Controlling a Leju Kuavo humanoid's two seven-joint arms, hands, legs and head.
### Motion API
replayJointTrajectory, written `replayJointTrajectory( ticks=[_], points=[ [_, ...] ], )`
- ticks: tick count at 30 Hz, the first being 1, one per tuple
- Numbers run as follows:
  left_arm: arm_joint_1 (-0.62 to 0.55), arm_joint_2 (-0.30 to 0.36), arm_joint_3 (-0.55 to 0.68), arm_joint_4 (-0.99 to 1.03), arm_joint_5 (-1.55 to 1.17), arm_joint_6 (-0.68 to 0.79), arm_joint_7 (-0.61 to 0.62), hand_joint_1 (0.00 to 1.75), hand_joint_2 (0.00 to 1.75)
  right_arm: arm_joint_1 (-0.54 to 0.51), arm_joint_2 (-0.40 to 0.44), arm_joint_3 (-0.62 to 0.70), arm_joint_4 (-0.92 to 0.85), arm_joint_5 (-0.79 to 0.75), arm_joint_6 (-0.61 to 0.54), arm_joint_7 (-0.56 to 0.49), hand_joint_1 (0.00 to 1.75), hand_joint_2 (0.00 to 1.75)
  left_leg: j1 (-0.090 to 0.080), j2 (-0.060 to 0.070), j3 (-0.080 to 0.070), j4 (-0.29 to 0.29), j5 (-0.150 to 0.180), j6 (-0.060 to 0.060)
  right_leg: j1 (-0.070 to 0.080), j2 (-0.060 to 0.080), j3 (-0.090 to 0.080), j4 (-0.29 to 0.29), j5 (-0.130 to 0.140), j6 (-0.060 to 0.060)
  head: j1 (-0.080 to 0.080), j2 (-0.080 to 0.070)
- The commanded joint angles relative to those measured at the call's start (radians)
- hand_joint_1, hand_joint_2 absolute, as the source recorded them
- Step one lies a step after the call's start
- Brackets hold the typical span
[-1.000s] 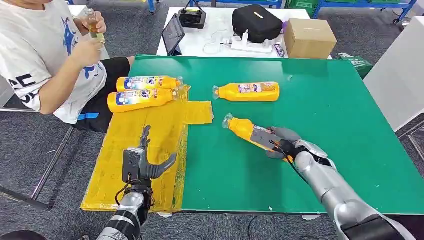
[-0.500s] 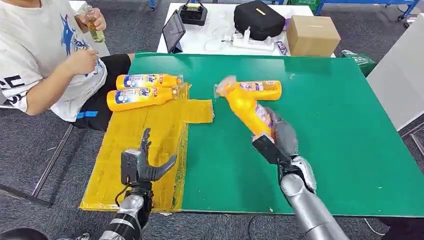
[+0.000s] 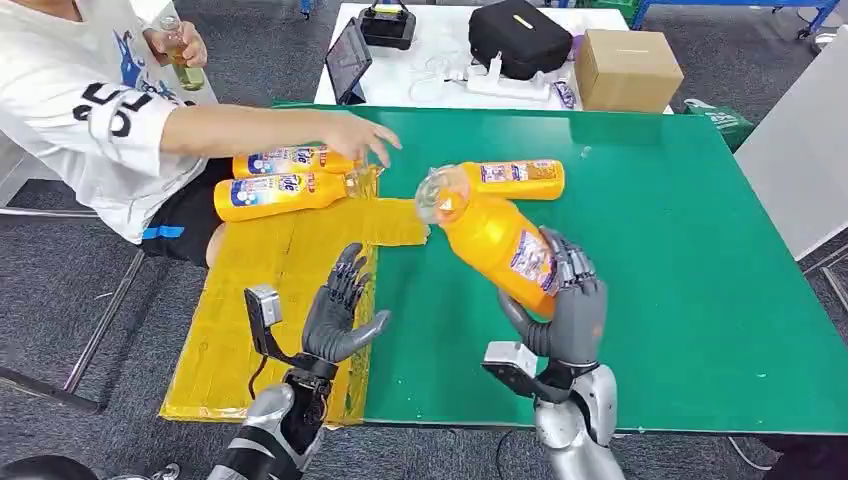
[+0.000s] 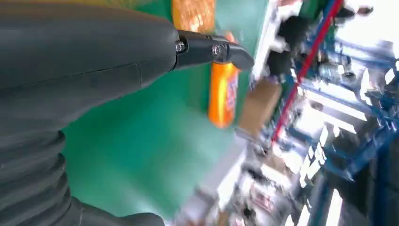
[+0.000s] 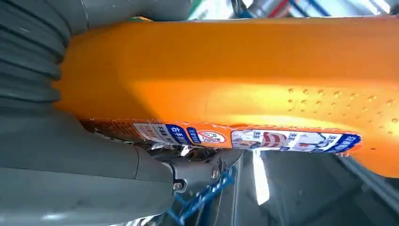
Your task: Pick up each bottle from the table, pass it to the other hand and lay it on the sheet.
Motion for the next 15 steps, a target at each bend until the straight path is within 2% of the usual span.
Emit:
replayJointTrajectory(
  ticks=[1, 15],
  points=[
    [0.021, 0.087, -0.139, -0.115, 0.104, -0.138, 0.018, 0.00, 1.75, -0.014, 0.064, 0.176, 0.391, -0.072, -0.007, -0.017, 1.75, 1.75, 0.003, 0.005, 0.005, -0.002, -0.001, -0.002, 0.003, 0.004, 0.004, -0.003, 0.001, -0.003, 0.000, 0.000],
    [0.014, 0.094, -0.187, -0.092, 0.058, -0.140, 0.002, 0.00, 1.75, -0.070, 0.079, 0.295, 0.531, -0.072, 0.036, 0.008, 1.75, 1.75, 0.002, 0.002, 0.002, -0.001, 0.000, -0.001, 0.001, 0.001, 0.002, -0.001, 0.001, -0.002, 0.000, 0.000]
  ],
)
